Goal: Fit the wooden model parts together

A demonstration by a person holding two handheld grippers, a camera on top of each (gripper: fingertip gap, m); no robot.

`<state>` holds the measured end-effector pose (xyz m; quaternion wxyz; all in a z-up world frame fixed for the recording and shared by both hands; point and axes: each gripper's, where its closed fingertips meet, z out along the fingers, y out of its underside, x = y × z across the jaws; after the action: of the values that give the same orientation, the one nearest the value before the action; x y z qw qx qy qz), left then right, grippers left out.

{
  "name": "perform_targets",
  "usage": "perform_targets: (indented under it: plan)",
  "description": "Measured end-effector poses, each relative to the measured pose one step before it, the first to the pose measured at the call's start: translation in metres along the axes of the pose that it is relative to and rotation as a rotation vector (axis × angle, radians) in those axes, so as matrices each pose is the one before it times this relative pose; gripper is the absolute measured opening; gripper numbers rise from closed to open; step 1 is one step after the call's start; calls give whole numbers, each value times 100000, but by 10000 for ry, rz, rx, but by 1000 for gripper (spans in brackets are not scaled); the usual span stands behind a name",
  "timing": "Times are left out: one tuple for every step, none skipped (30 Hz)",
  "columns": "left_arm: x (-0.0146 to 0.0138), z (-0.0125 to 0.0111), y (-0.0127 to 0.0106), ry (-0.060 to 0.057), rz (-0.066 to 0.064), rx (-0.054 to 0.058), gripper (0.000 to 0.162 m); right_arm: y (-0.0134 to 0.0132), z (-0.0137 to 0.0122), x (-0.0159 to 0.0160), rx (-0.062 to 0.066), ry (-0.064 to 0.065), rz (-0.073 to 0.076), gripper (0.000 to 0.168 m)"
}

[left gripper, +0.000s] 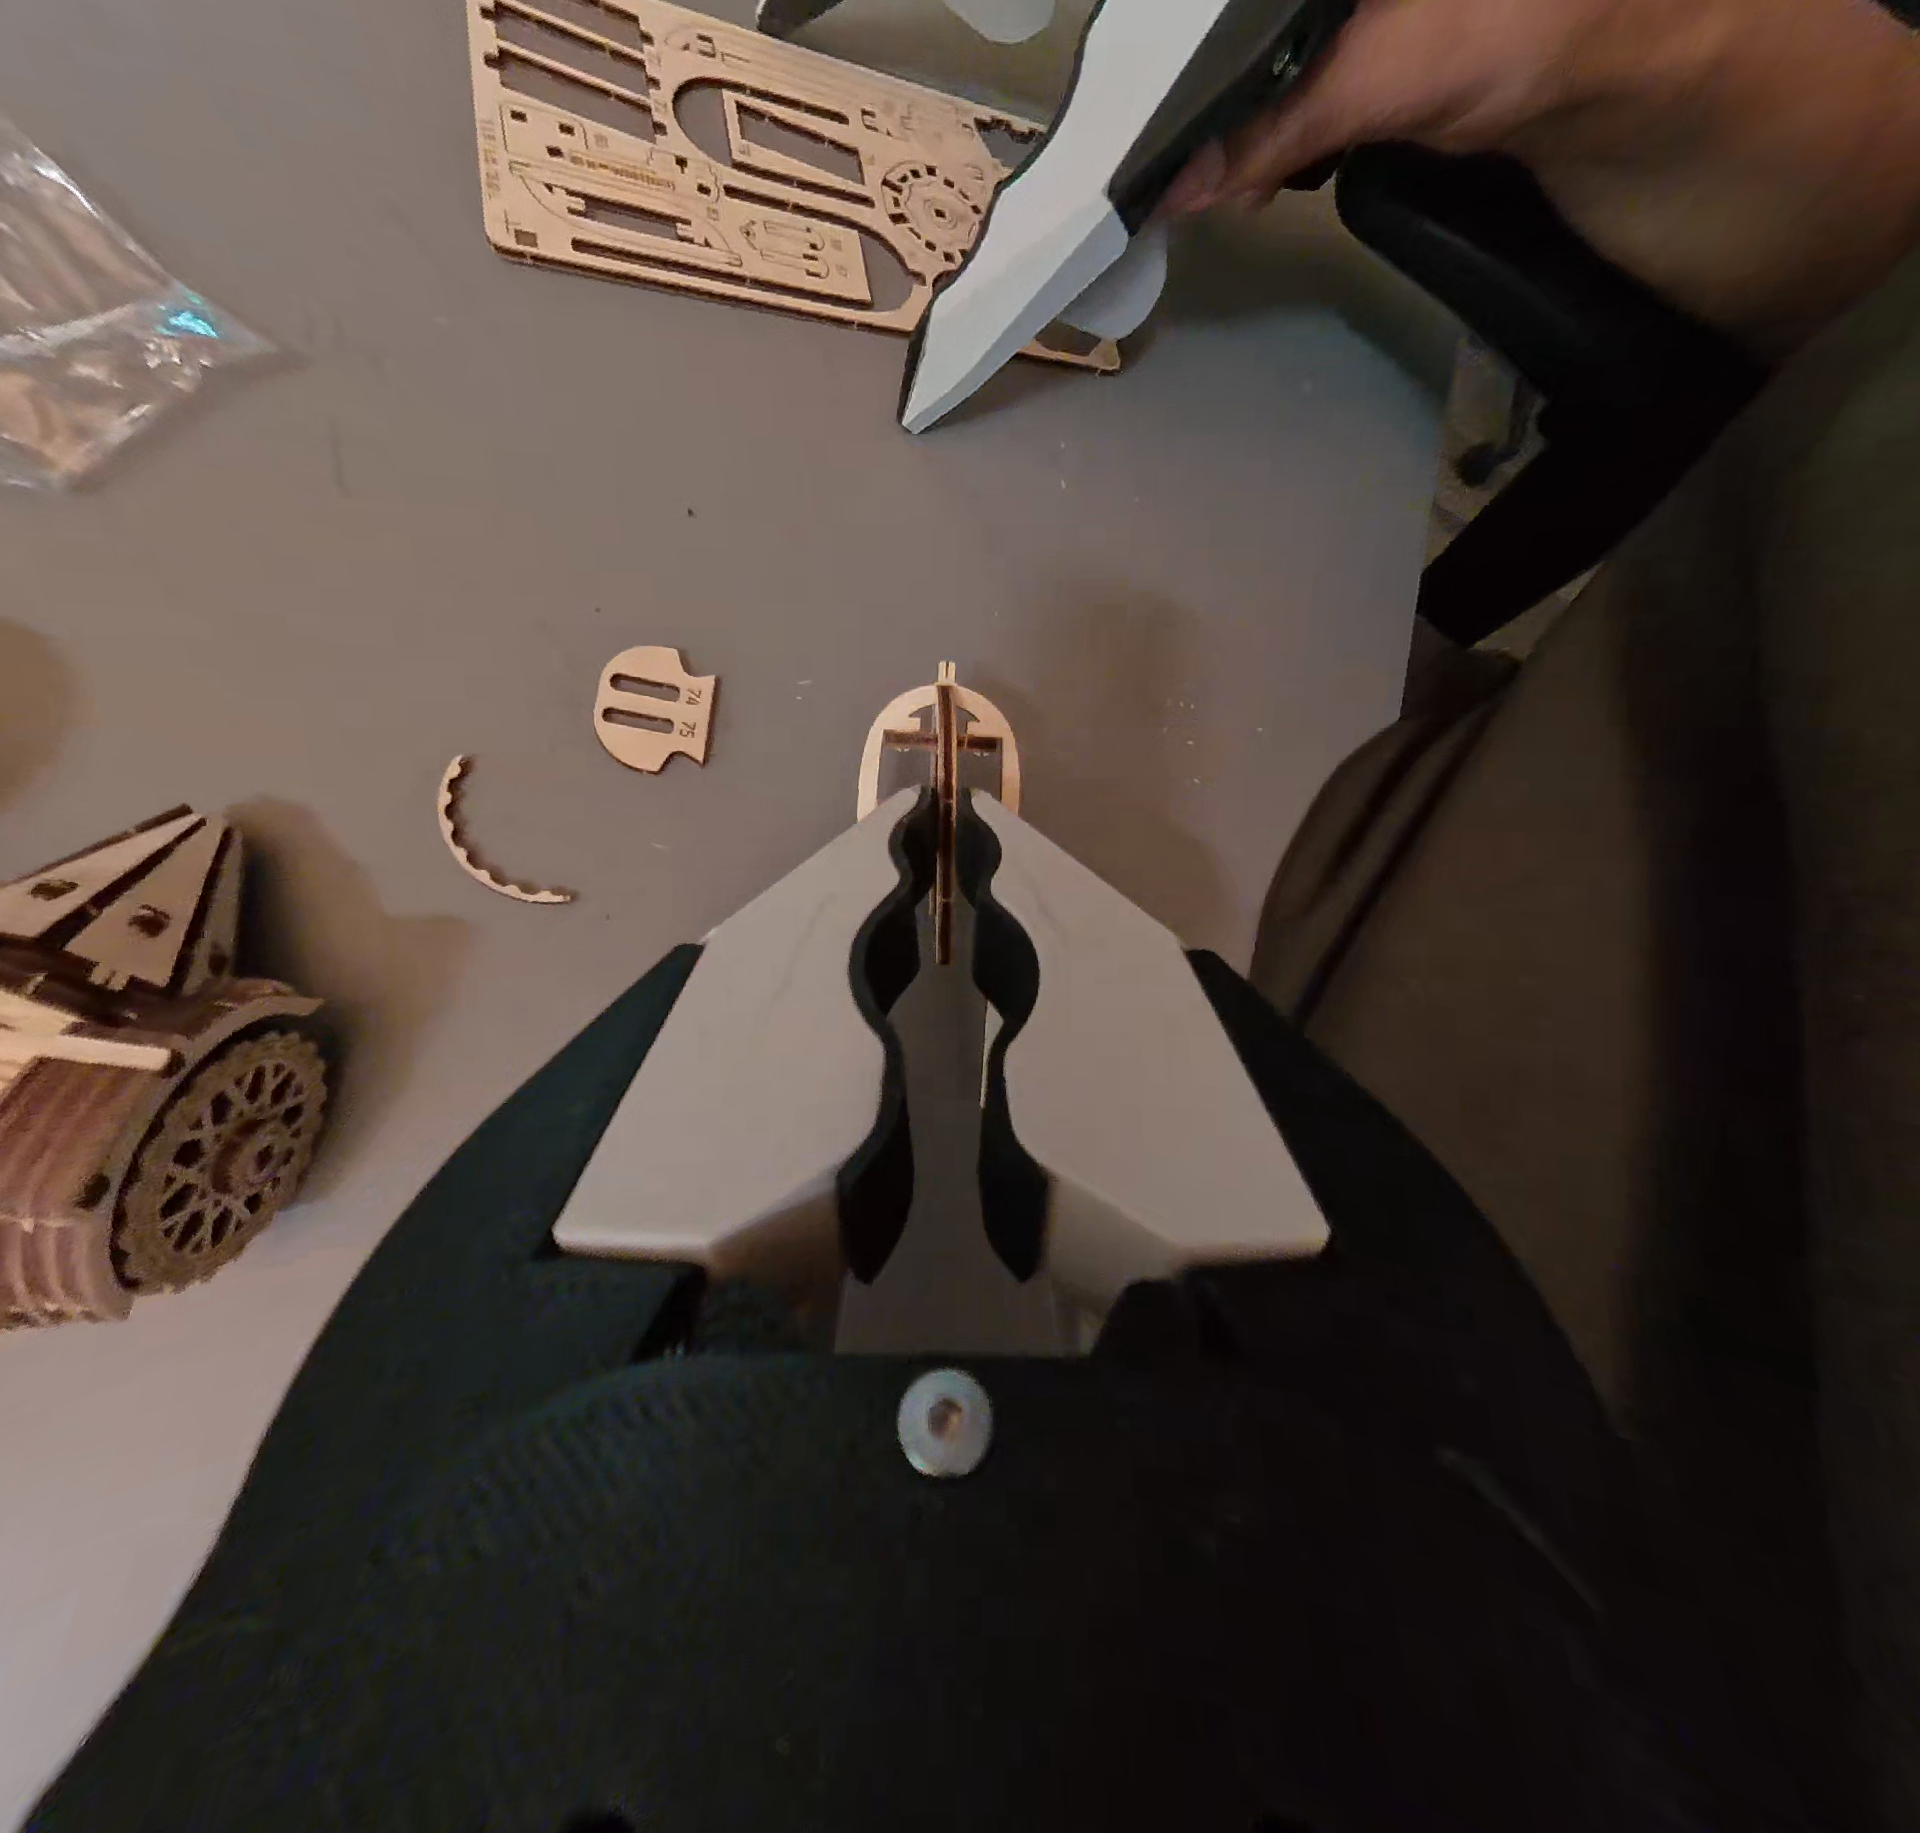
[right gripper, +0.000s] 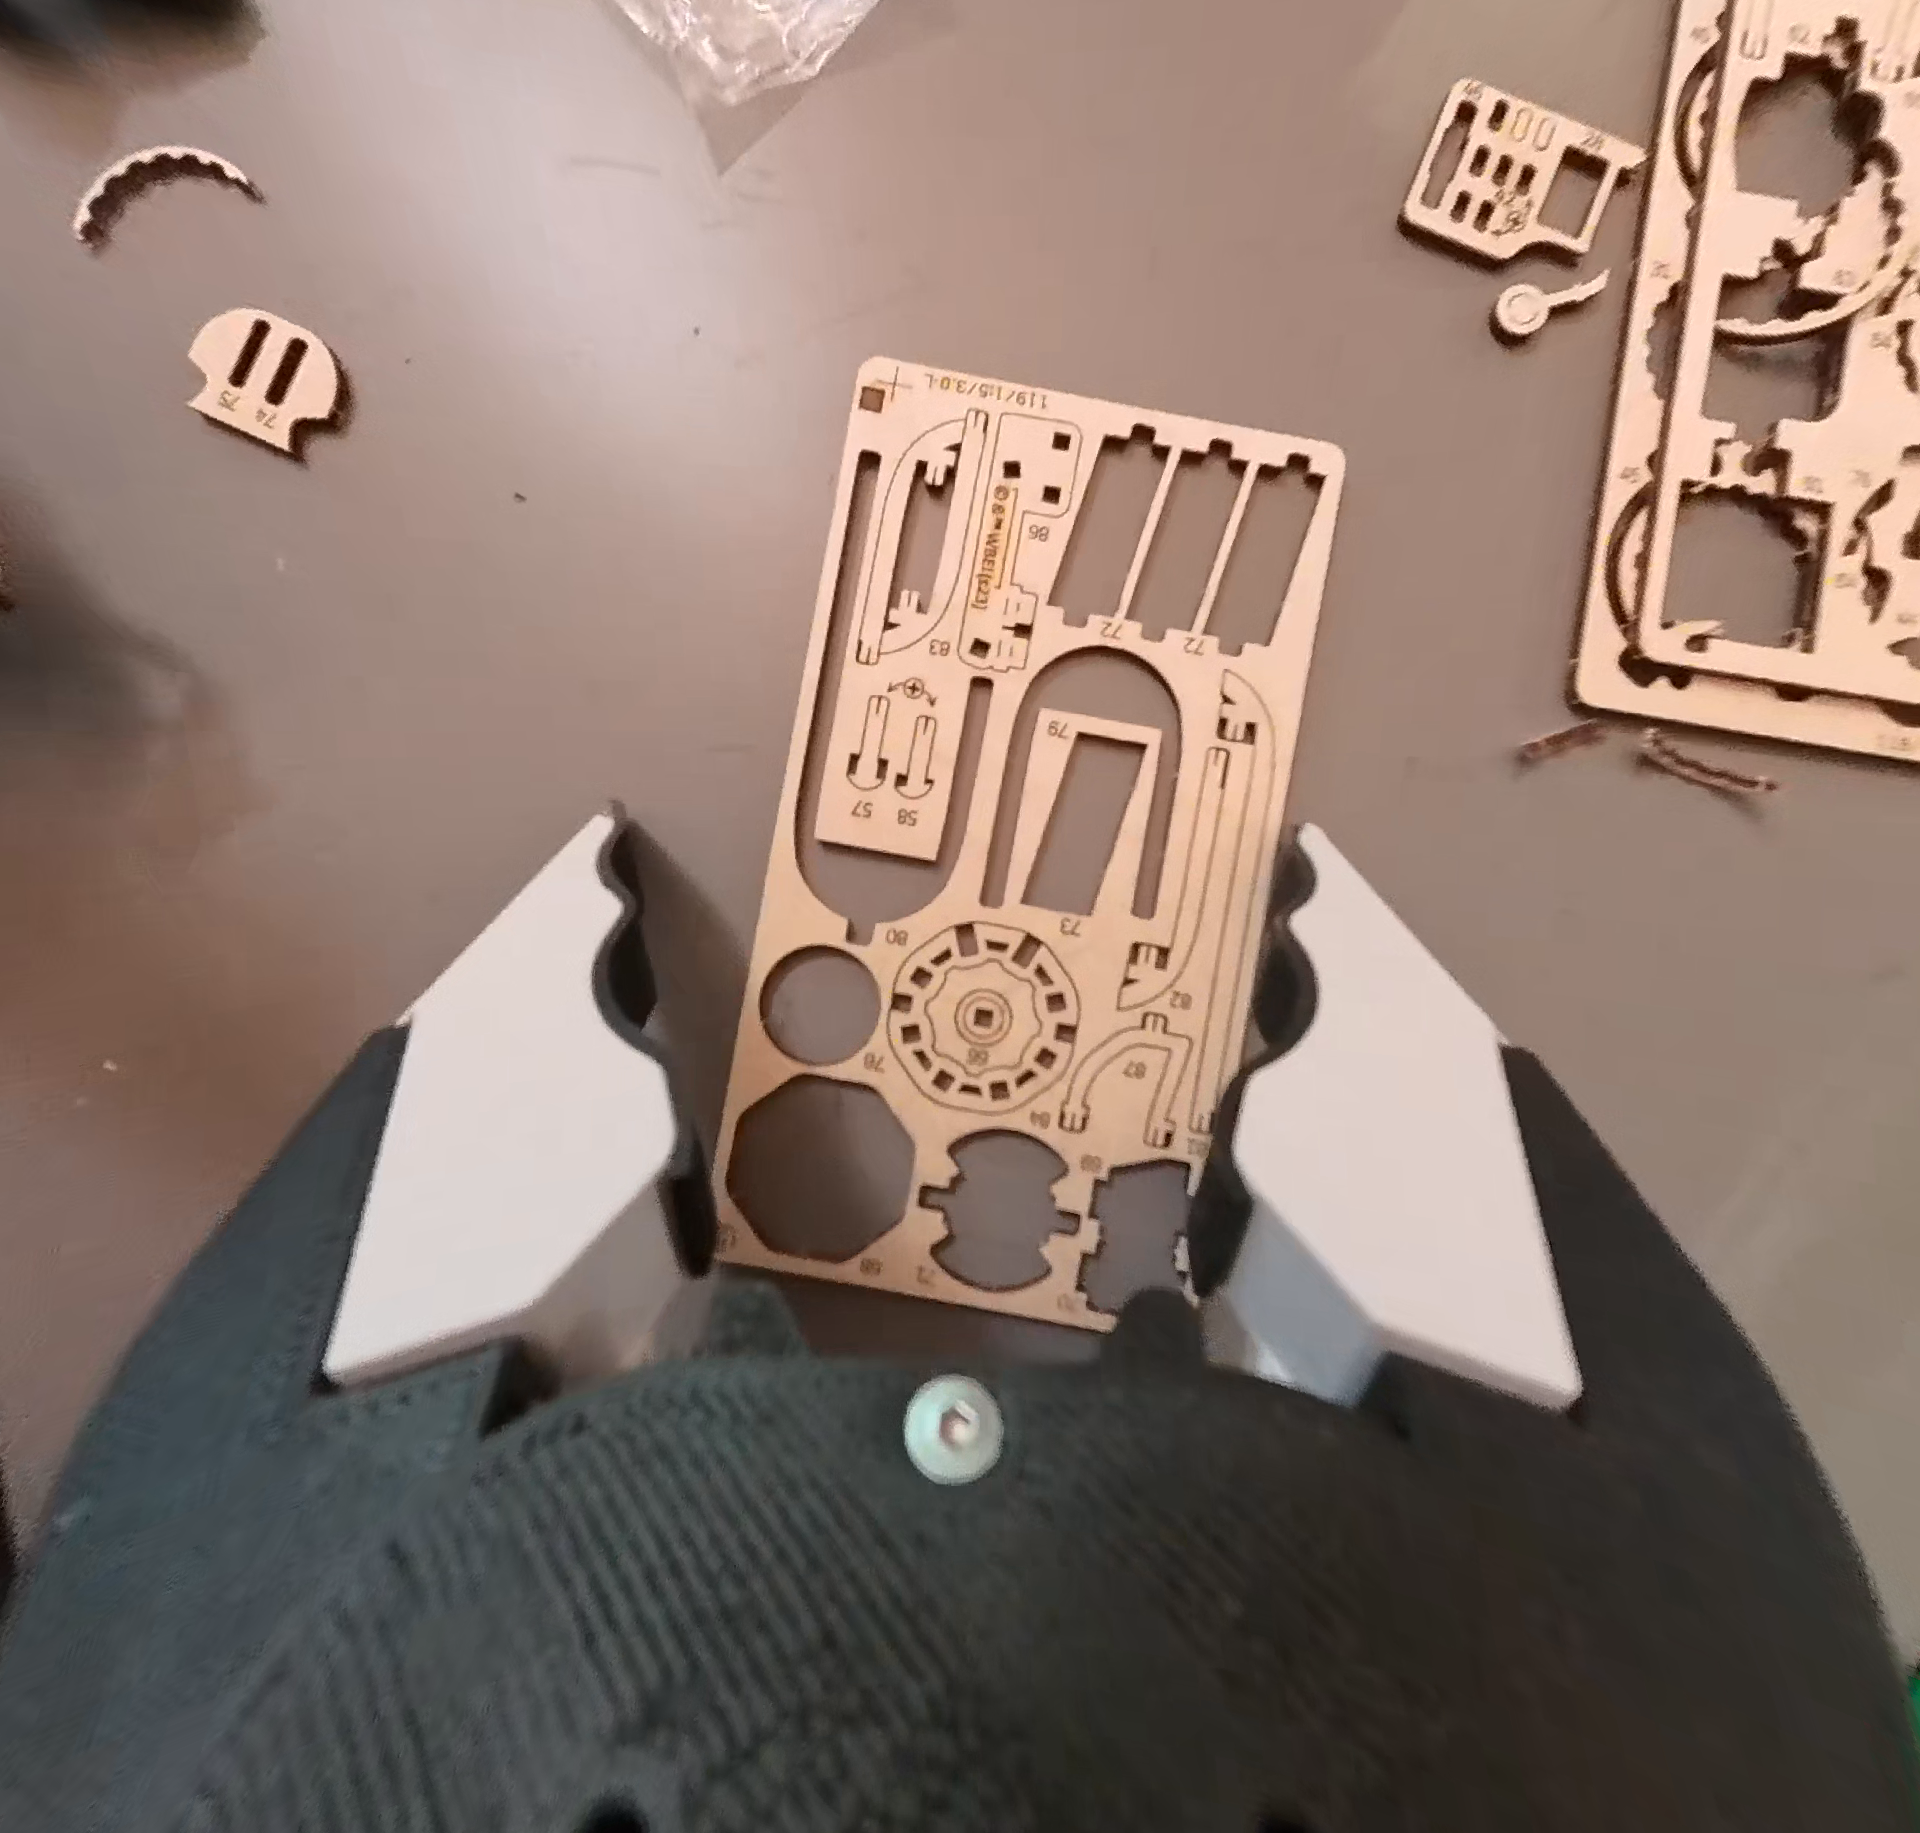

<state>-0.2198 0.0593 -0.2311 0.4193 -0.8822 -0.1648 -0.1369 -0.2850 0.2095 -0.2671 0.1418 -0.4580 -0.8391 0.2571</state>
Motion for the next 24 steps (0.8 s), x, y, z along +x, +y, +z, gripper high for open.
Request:
perform_targets:
  plan:
    - [-38, 91, 80, 43, -37, 2, 2, -7, -14, 4, 26, -15, -22, 119]
    - [20, 82, 46, 57, -9, 4, 2, -34, 4, -27, 27, -22, -33, 118]
    - [73, 60, -8, 58, -1, 29, 2, -11, 4, -6, 13, -9, -18, 118]
    - [82, 37, -72, 63, -12, 57, 2, -25, 13, -11, 14, -7, -9, 118]
    - [165, 22, -103, 112, -5, 72, 2, -28, 12, -25, 27, -14, -19, 118]
    - [152, 6, -105, 115, -9, 76, 2, -23, 10, -7, 21, -8, -13, 118]
    - [45, -27, -121, 54, -20, 89, 2, -16, 7, -10, 16, -9, -10, 118]
    - [28, -43, -123, 44, 0, 96, 2, -11, 3, -3, 16, -10, -11, 118]
    - [32, -65, -168, 56, 33, 124, 2, -21, 11, -32, 12, -22, -9, 118]
    - [3, -97, -181, 22, 44, 134, 2, -81, -36, -99, 24, -63, -27, 118]
    - [-76, -125, -207, -38, 49, 127, 2, -317, -177, -177, 150, -102, -25, 117]
    - [-53, -133, -221, -44, 71, 130, 2, -699, -353, -194, 374, -94, 5, 114]
    - [-45, -132, -245, -44, 89, 149, 2, -955, -481, -249, 510, -103, -3, 111]
    - [-24, -133, -244, -34, 77, 146, 2, -971, -501, -234, 508, -84, -21, 106]
    - [-9, -134, -260, -31, 58, 158, 2, -871, -427, -238, 468, -88, -48, 103]
    - [-27, -138, -279, -51, 59, 169, 2, -764, -335, -306, 439, -130, -69, 98]
    - [-34, -135, -271, -55, 75, 159, 2, -679, -255, -418, 420, -203, -51, 93]
    - [-72, -141, -286, -85, 96, 169, 2, -684, -208, -582, 427, -324, -2, 88]
    - [-179, -163, -310, -198, 195, 174, 1, -747, -204, -692, 461, -401, 84, 83]
    - [-242, -199, -350, -314, 355, 188, 1, -823, -202, -786, 499, -488, 161, 77]
    - [-193, -202, -390, -326, 428, 193, 1, -841, -193, -881, 494, -564, 220, 70]
    - [-89, -176, -397, -263, 407, 193, 1, -750, -149, -915, 453, -606, 257, 63]
    - [-48, -110, -351, -225, 328, 168, 1, -656, -94, -926, 390, -643, 269, 55]
    - [-69, -70, -278, -213, 243, 144, 1, -532, -54, -981, 336, -686, 251, 45]
